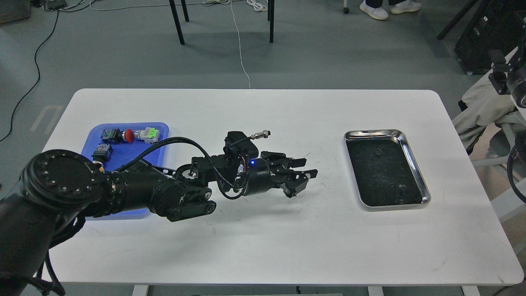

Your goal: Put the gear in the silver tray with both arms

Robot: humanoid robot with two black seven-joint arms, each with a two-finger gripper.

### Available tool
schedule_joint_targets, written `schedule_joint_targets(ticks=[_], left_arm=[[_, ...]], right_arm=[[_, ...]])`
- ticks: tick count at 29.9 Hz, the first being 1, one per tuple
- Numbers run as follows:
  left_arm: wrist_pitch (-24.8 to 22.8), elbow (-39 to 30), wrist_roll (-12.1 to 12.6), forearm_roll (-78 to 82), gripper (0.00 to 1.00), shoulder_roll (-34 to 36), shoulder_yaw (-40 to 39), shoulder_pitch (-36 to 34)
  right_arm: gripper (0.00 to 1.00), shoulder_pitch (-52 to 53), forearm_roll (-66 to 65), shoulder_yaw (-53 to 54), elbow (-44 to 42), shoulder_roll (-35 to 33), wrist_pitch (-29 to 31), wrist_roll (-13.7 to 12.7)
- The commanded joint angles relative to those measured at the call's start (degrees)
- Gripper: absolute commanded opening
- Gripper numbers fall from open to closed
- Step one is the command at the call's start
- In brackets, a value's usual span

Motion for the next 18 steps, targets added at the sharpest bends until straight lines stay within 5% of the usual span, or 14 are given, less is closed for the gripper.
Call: schedule_joint_targets(ticks=[1, 5, 9, 18], left_arm=[[-0.16, -0.01, 0.0, -4.97, 0.54, 0.0, -3.91, -2.93], [-0.25, 0.08, 0.0, -9.45, 0.59, 4.12, -8.55, -3.91], [-2.35, 0.78, 0.0, -16.74, 0.75, 9.83, -17.16, -2.77], [-6.57, 2.53, 0.0, -28.09, 0.8, 21.7, -27.29, 3.38]], right_arm=[[0.96, 0.17, 0.0, 0.0, 0.5, -0.07, -0.01, -0.08], [0.96, 0.17, 0.0, -1.31, 3.04, -1.3, -0.01, -0.26], [0.96, 2.36, -2.89, -6.22, 6.29, -2.89, -0.01, -1.14], [0.97, 9.04, -11.33, -16.59, 17.45, -8.25, 0.08, -1.23]])
